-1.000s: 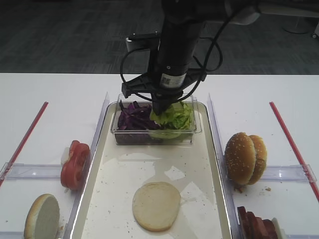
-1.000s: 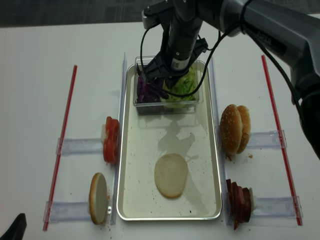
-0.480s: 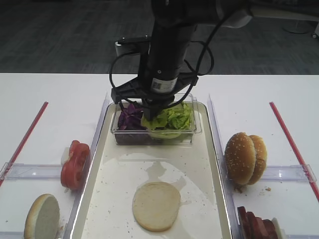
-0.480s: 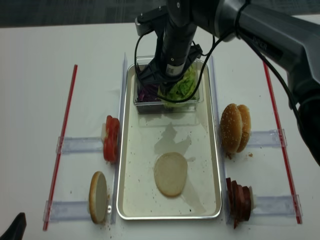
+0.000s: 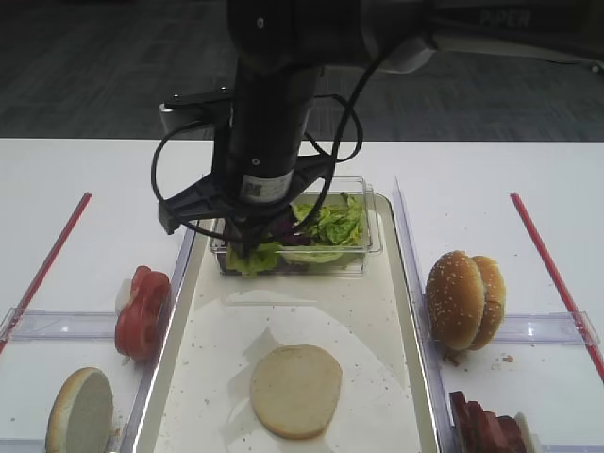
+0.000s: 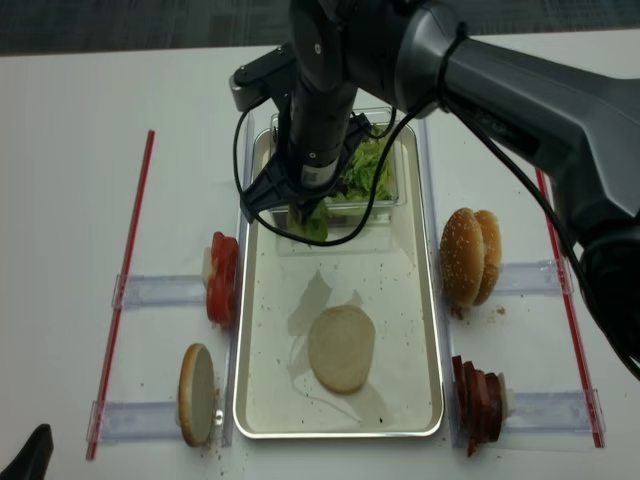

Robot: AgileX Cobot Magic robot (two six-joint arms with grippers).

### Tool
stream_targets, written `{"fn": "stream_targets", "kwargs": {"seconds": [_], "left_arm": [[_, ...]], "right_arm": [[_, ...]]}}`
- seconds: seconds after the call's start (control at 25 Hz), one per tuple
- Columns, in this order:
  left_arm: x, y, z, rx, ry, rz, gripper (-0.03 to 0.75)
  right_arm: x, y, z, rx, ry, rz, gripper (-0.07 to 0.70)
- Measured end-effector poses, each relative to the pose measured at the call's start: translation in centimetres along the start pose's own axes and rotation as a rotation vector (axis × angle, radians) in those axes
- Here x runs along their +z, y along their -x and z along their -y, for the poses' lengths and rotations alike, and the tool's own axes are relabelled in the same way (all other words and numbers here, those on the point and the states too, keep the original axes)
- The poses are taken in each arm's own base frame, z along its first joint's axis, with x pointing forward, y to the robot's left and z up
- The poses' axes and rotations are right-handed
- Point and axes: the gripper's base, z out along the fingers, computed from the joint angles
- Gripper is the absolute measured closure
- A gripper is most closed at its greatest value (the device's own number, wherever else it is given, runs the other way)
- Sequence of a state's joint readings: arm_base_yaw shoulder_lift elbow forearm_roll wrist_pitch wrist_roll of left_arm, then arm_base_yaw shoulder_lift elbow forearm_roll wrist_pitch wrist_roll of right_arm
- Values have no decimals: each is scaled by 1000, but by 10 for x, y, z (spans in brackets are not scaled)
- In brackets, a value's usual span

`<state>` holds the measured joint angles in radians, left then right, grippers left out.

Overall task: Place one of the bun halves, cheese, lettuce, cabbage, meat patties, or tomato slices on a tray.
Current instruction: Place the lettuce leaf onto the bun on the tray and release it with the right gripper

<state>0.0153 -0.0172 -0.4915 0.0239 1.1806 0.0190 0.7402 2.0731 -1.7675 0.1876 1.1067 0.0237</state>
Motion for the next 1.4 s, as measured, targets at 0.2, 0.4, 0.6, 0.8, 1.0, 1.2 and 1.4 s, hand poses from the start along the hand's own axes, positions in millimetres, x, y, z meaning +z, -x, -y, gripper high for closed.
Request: {"fn": "stream_targets", "kwargs": {"seconds": [0.2, 0.4, 0.6, 0.8, 1.0, 1.2, 1.4], "left_arm": [[0, 0, 0, 0, 0, -2, 151], [0, 0, 0, 0, 0, -2, 151], [0, 0, 0, 0, 0, -2, 151], [0, 0, 0, 0, 0, -2, 151], [0, 0, 0, 0, 0, -2, 151], [0, 0, 0, 0, 0, -2, 151], [0, 0, 0, 0, 0, -2, 151]], "right_arm": [[3, -3, -18, -42, 11, -11, 575], [4, -7, -30, -70, 22, -29, 575], [6, -11, -44, -104, 29, -50, 575], [8, -17, -60, -154, 37, -68, 575], [9, -20, -62, -167, 28, -94, 575], [8, -22, -59, -179, 0, -123, 575], [8, -23, -59, -179, -2, -129, 575]]}}
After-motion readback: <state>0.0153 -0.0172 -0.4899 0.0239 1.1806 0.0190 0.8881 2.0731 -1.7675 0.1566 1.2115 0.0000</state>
